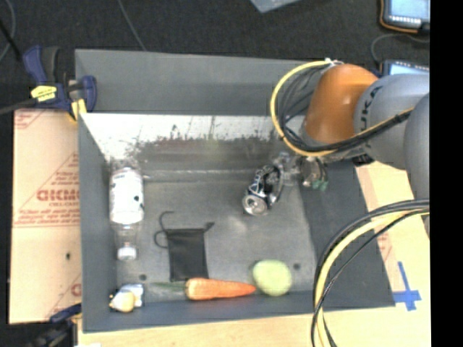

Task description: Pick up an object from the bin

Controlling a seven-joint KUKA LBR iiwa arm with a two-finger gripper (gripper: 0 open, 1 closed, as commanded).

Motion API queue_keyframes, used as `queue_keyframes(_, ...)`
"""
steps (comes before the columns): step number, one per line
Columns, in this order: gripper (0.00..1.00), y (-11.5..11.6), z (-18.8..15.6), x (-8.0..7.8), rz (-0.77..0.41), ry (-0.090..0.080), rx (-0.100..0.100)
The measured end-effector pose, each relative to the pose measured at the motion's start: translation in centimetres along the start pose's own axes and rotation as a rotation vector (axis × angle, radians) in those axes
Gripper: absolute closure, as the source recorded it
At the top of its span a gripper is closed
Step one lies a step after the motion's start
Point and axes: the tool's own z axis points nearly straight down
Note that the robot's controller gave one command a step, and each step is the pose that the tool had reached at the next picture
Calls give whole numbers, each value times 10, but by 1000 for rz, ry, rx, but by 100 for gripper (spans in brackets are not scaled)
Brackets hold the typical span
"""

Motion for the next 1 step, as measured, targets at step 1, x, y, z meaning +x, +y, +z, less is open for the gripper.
queue_keyframes(1, 100, 0, 0, 0, 0, 0, 0)
